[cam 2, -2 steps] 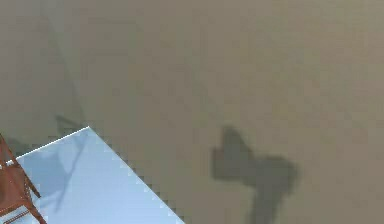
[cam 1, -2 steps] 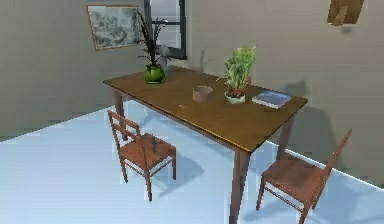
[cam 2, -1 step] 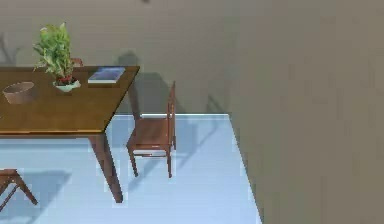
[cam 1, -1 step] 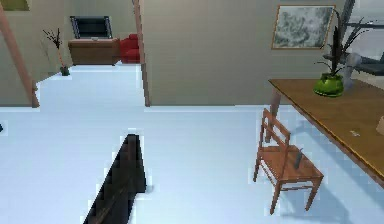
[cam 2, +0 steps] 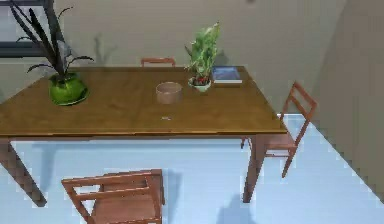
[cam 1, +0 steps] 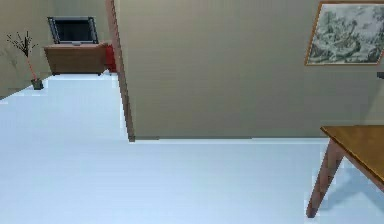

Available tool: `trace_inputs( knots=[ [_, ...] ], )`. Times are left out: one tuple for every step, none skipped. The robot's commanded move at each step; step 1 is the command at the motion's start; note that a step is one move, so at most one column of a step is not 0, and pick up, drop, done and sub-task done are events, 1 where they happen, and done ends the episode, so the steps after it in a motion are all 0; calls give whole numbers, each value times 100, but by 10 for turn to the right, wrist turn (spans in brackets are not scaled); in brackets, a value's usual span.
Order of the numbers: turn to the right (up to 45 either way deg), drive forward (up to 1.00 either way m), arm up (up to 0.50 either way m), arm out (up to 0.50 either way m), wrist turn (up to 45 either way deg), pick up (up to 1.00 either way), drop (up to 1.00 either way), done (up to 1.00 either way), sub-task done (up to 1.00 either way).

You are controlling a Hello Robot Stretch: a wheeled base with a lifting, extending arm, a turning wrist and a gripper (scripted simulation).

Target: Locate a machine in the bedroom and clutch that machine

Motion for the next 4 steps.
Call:
trace_inputs(
  knots=[
    [0,60,0,0,0,0,0,0,0],
    [-390,0,0,0,0,0,0,0,0],
    [0,100,0,0,0,0,0,0,0],
    [0,75,0,0,0,0,0,0,0]
  ],
)
